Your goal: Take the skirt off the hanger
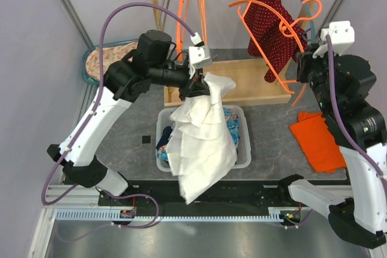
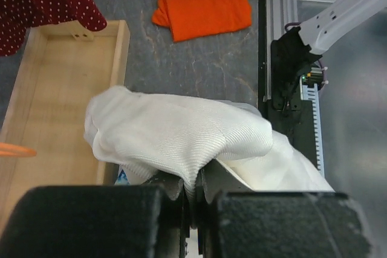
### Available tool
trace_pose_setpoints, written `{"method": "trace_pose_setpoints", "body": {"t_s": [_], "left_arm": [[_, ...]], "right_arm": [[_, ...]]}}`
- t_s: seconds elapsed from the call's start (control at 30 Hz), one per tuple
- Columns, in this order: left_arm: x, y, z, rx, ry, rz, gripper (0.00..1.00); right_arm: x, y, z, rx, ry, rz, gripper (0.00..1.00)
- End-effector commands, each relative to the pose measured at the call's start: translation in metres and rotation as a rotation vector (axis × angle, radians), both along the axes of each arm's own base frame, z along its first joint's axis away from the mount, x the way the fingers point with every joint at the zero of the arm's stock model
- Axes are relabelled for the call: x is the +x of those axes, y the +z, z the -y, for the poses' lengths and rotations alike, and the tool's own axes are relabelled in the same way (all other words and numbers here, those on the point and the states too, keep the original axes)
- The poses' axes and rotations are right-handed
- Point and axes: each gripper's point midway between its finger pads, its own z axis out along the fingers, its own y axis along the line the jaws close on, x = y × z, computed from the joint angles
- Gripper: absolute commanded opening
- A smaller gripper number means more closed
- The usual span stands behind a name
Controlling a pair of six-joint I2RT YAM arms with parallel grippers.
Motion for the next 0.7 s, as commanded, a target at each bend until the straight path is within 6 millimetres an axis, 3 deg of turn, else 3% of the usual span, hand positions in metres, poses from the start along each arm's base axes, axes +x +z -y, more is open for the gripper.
{"method": "trace_pose_setpoints", "body": {"t_s": [0.0,0.07,0.27,0.37,0.47,0.6,0.63,0.67], "left_arm": [[0.007,0.033,-0.001,-0.066,0.023,0.134,0.02],[0.017,0.032,-0.003,-0.057,0.065,0.163,0.02],[0.049,0.049,-0.017,-0.063,0.233,0.326,0.02],[0.067,0.075,-0.030,-0.097,0.356,0.410,0.02],[0.066,0.116,-0.044,-0.164,0.407,0.492,0.02],[0.057,0.115,-0.041,-0.178,0.375,0.454,0.02],[0.056,0.109,-0.038,-0.173,0.361,0.435,0.02],[0.054,0.090,-0.035,-0.139,0.339,0.396,0.02]], "right_arm": [[0.030,0.034,0.001,-0.107,-0.062,0.100,0.00],[0.050,0.034,0.001,-0.168,-0.137,0.091,0.00],[0.079,0.030,-0.057,-0.514,-0.311,0.063,0.00],[0.091,0.036,-0.073,-0.571,-0.330,0.064,0.00],[0.094,0.045,-0.080,-0.538,-0.323,0.086,0.00],[0.099,0.045,-0.083,-0.536,-0.337,0.080,0.00],[0.100,0.043,-0.084,-0.543,-0.342,0.075,0.00],[0.101,0.043,-0.083,-0.543,-0.348,0.073,0.00]]}}
